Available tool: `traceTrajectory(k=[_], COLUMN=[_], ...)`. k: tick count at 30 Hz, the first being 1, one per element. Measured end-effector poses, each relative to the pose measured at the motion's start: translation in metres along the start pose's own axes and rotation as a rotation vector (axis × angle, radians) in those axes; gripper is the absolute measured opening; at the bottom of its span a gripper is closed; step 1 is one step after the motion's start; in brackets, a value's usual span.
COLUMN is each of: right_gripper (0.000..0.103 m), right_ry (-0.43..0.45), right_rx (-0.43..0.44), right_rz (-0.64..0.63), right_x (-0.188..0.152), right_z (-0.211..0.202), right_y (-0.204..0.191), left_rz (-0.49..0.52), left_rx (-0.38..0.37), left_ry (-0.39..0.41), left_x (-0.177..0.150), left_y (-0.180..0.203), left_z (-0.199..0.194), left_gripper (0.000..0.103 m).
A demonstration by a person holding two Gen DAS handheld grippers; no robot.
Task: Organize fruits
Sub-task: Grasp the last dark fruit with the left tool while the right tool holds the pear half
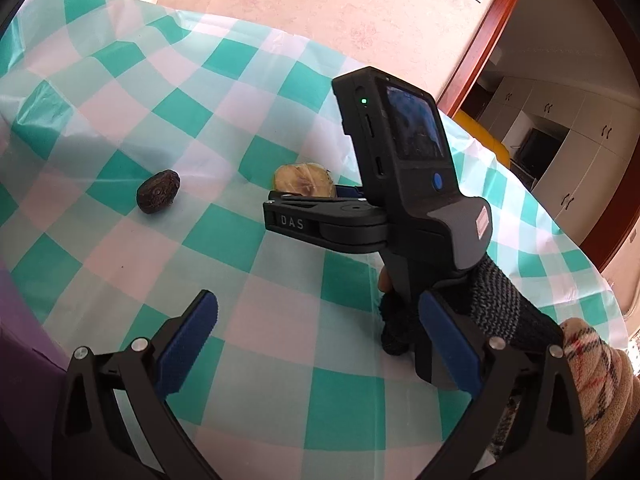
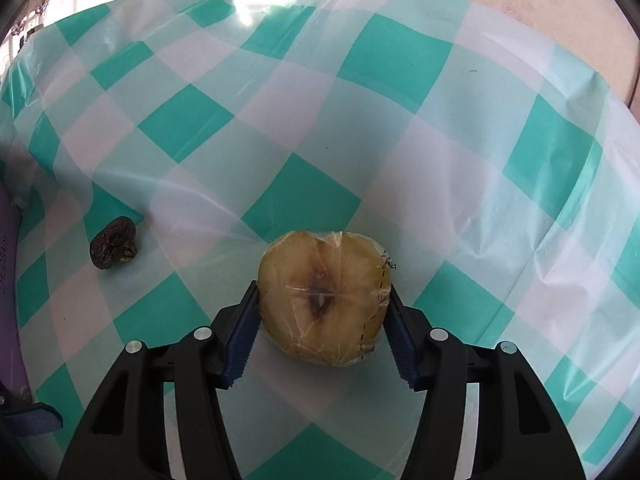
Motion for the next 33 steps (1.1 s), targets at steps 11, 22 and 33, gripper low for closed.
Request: traceTrajectory(k=[11, 22, 33], right_gripper=[0.057, 0.057, 0.057], right_ry=[0.076, 0.184, 0.175], right_rx=[0.035, 0.114, 0.142], right_rz=[0.497, 0.649, 0.646], right_x=[-0.105, -0.134, -0.129], right_z=[-0.078, -0.102, -0.096], right_y=[0.077, 0.091, 0.089], left_rz=[0.048, -0.03, -0.27], left_rx=[0.081, 0.498, 0.757], left_ry=[-0.014, 0.039, -0.08], left_x=[-0.004, 0.042, 0.092], left_y=[0.007, -0.01, -0.071], left_z=[0.005, 0.051, 0.104], left_gripper=[0.101, 0.101, 0.101])
Point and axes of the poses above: each gripper's, at about its wrist camera, not at the fingertips, and z roughly the way its jaws point, y to its right, x to its top, the point moved 1 cm from there along z, roughly the way its jaws point, and after that the axes turned 5 degrees about -z, right-handed, at the moved point
